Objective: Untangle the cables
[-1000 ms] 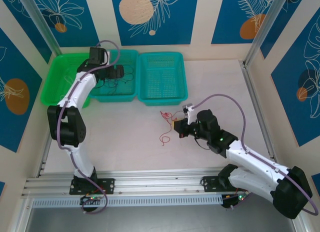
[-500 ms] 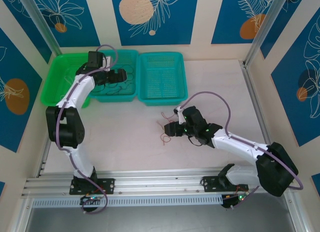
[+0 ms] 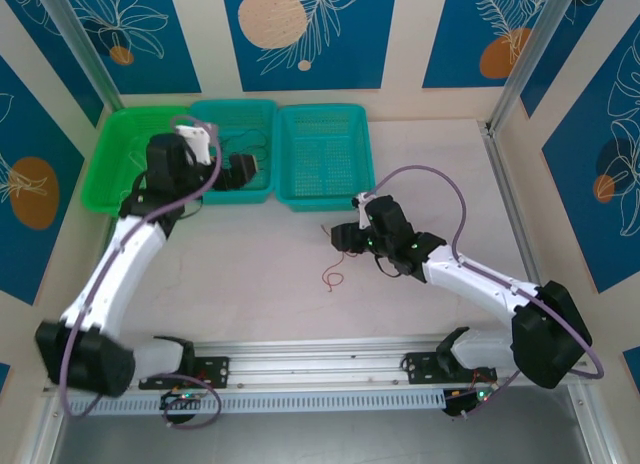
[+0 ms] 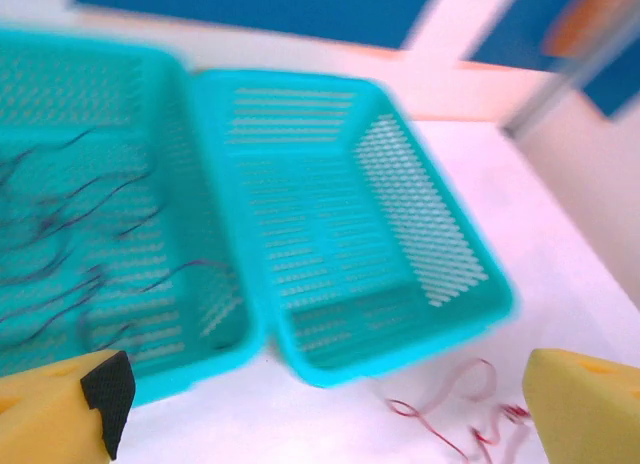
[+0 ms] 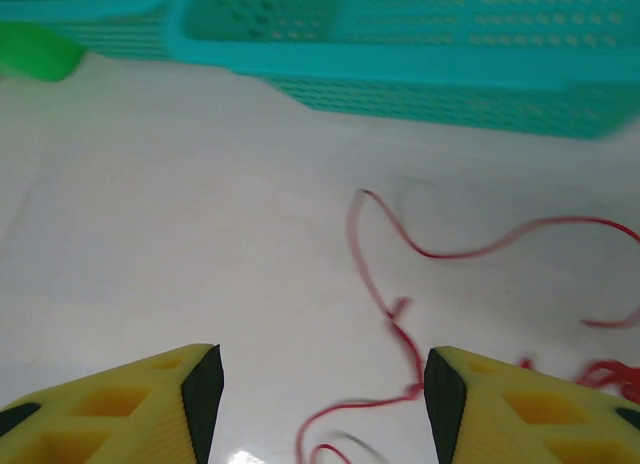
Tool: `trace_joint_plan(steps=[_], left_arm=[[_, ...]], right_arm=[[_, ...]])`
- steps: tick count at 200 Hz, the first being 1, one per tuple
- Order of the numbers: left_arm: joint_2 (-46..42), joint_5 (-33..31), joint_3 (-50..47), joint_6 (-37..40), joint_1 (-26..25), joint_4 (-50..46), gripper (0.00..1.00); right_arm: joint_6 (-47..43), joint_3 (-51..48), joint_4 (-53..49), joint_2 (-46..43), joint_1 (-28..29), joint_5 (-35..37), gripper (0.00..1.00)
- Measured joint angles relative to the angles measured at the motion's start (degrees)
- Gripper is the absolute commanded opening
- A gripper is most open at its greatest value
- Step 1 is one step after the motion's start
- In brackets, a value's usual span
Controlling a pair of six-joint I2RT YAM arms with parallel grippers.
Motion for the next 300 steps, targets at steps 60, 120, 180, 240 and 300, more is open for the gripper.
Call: trace_joint_plan(steps=[60,120,180,240,300], left_arm=[[-15.74,6.73,-18.82,12.68,-24.41,6.60,1.00],[-16.35,6.21,-28.06,17.66,-32.30,8.17,1.00],[-12.74,2.86,-30.45,20.31,-36.02,8.17,1.00],[-6.93,0.59,-30.42,25.40,-42.64,9.42,1.00],[-11.54,-2.71,-32.59,25.42,-42.91,16.65,1.00]], right_arm=[[1.33,-1.07,-1.75,3.15,-4.46,-4.13,0.50],[2.75,2.97,-4.92,9.92,-1.40,-1.29,0.48],[13.70,-2.51,-14.16,4.61,-3.32,11.96,0.53],[17.05,-1.84,-16.02,13.90,-3.58,11.52,0.26],[16.98,-2.86,-16.28,11.43,-3.80,13.66,0.00]])
